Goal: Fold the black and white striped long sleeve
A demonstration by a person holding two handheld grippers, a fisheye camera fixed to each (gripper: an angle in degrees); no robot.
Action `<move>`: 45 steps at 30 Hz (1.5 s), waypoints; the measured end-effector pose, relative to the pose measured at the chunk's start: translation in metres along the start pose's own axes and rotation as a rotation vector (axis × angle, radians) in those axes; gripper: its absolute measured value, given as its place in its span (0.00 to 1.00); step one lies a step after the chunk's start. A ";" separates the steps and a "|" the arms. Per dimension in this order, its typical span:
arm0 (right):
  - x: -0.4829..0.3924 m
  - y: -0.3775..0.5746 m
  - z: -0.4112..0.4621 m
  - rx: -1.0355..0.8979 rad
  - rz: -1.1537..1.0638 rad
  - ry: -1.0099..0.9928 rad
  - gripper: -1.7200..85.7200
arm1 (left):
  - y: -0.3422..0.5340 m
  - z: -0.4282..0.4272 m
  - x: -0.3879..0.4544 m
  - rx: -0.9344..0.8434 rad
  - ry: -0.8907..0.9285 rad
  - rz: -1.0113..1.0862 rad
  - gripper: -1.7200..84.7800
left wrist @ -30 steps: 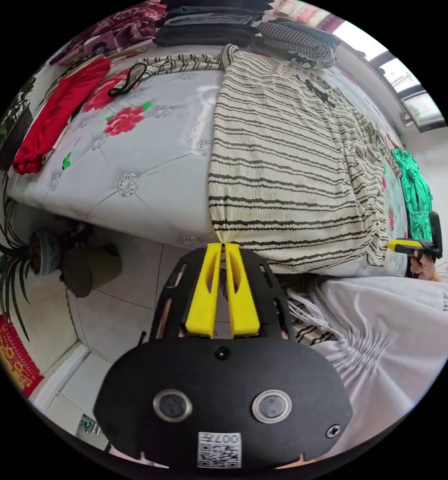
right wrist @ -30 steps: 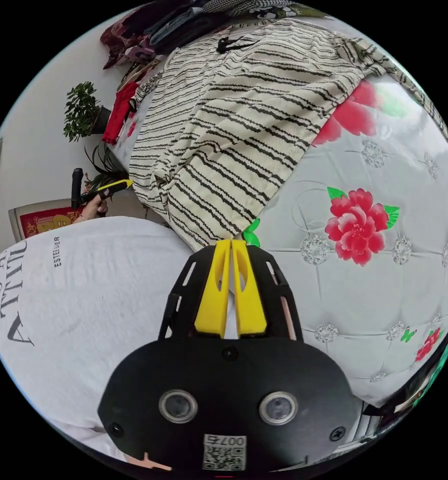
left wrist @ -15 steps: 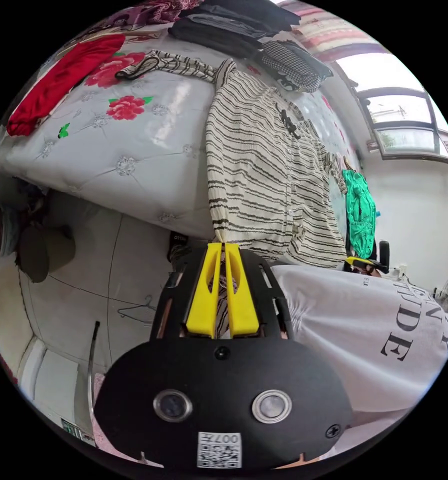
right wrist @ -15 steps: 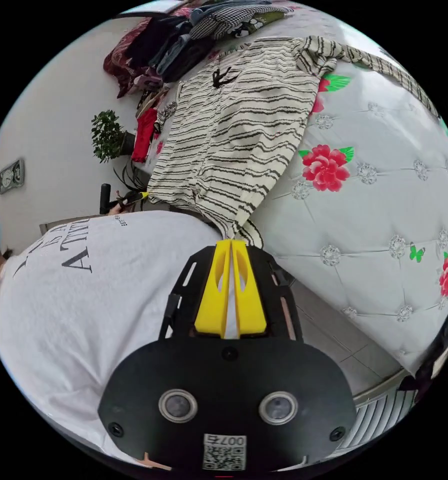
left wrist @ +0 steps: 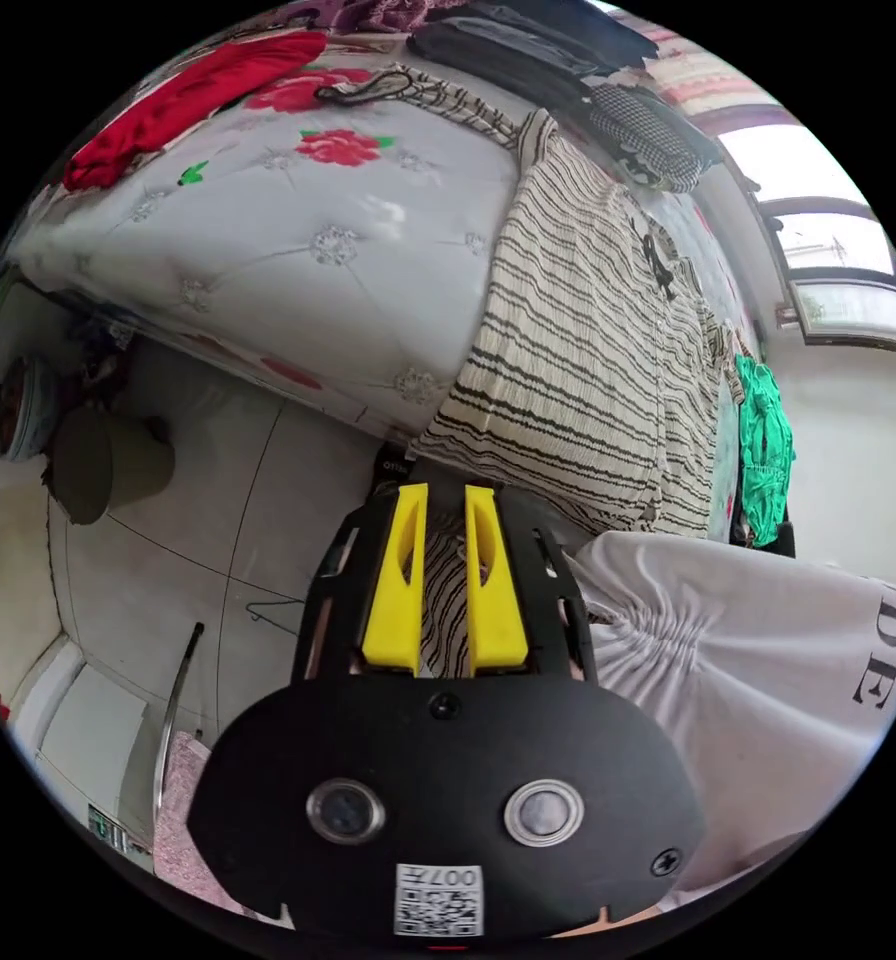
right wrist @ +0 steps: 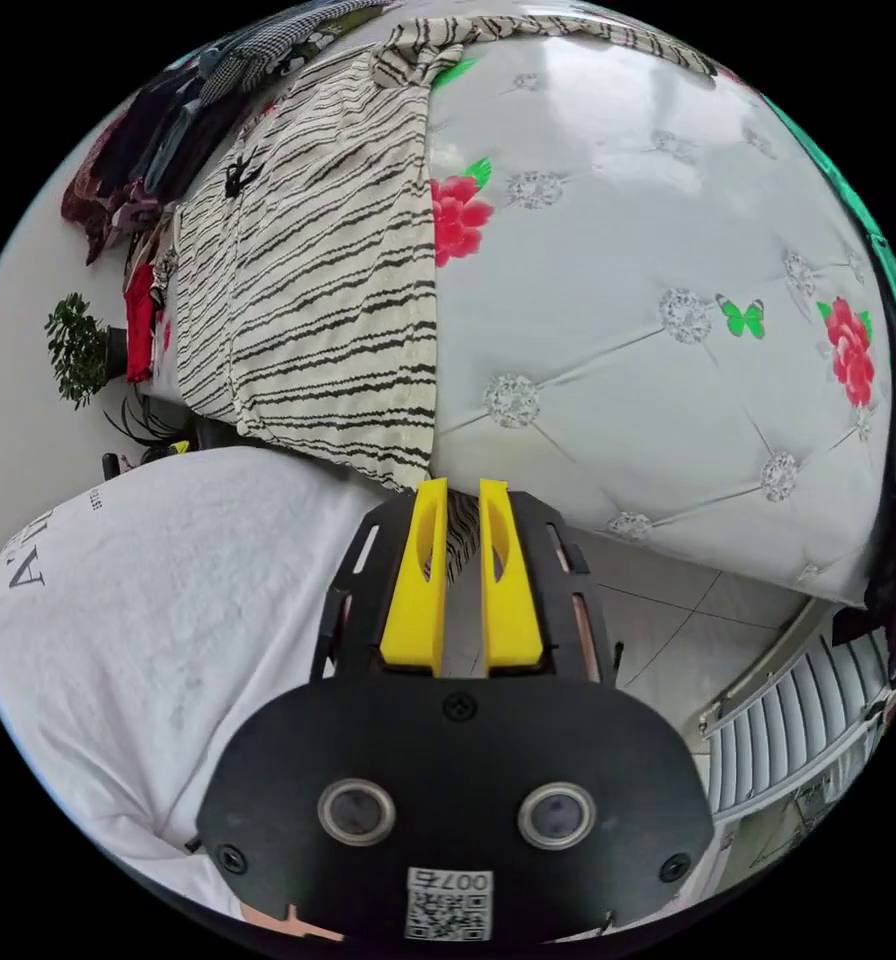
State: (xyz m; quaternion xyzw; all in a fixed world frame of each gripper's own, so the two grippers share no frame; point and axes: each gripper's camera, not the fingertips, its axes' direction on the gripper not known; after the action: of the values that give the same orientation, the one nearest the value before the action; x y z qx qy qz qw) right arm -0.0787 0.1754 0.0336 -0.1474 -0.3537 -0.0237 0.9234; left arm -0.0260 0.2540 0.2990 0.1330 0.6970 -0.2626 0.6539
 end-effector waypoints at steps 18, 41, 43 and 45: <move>-0.245 -0.067 0.024 0.175 -0.329 -0.106 0.05 | -0.245 -0.116 -0.087 0.415 0.013 -0.123 0.17; -0.265 -0.085 0.010 0.245 -0.108 -0.151 0.02 | -0.265 -0.238 -0.228 0.848 0.233 -0.398 0.01; -0.268 -0.091 0.008 0.237 -0.134 -0.157 0.02 | -0.261 -0.235 -0.217 0.871 0.261 -0.367 0.01; -0.270 -0.097 0.005 0.227 -0.164 -0.151 0.02 | -0.260 -0.237 -0.195 0.891 0.280 -0.299 0.01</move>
State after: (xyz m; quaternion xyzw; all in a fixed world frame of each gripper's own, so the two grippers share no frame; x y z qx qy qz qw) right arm -0.2986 0.0673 -0.1169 -0.0141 -0.4332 -0.0477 0.8999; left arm -0.3414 0.1978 0.5423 0.3322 0.6095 -0.6059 0.3886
